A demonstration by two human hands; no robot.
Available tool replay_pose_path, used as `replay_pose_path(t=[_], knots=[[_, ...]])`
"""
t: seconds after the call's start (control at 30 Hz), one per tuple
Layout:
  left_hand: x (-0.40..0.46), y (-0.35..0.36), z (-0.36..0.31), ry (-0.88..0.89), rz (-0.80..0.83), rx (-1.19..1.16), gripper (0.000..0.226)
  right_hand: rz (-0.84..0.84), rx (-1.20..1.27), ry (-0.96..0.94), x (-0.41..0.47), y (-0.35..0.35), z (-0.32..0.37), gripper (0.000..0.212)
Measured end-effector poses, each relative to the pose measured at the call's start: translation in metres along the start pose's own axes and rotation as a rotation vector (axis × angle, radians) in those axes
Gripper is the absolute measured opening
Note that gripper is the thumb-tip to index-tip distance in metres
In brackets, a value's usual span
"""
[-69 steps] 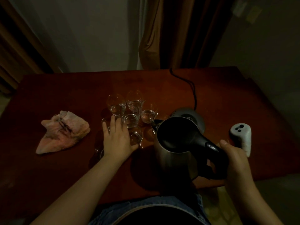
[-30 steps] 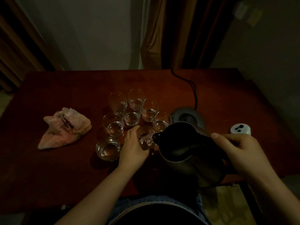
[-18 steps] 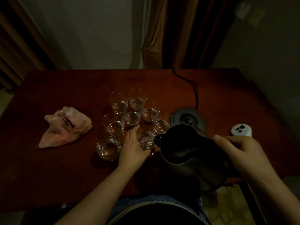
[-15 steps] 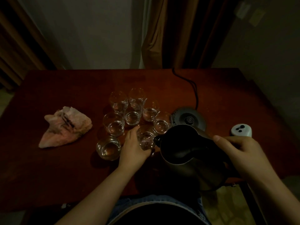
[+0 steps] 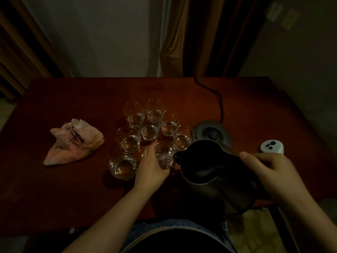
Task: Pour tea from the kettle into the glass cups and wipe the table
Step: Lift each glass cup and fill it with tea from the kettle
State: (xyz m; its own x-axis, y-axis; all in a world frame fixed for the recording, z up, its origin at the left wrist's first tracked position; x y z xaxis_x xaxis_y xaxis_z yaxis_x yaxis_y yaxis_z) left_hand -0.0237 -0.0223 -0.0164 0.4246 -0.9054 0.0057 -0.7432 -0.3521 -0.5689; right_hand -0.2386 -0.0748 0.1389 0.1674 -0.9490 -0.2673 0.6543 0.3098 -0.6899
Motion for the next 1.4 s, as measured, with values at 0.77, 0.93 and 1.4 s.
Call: replay_pose_path(t=[0.77, 0.93, 1.4], knots=[[-0.004, -0.024, 0.001, 0.126, -0.037, 0.627, 0.088, 0.002, 0.346, 0.125, 0.002, 0.01, -0.04, 0.05], [-0.007, -0.027, 0.014, 0.092, 0.025, 0.732, 0.089, -0.009, 0.353, 0.115, 0.005, 0.008, -0.044, 0.06], [-0.01, -0.038, 0.018, 0.102, 0.063, 0.716, 0.103, 0.004, 0.379, 0.125, 0.007, 0.01, -0.041, 0.046]])
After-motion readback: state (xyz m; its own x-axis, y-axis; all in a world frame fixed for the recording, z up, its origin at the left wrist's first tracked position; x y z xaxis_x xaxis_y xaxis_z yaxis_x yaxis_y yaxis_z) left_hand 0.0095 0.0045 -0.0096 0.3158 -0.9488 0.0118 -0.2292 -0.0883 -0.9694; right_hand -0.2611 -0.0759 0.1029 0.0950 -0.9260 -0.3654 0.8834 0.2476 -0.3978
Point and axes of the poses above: each hand's wrist, its own x-axis towards the middle knuckle, its own y-axis out of the palm, z = x × y, the point moved 3 cm from there along x, towards the middle knuckle, and after that the axes turned 6 degrees about y, right-handed, at the moved point
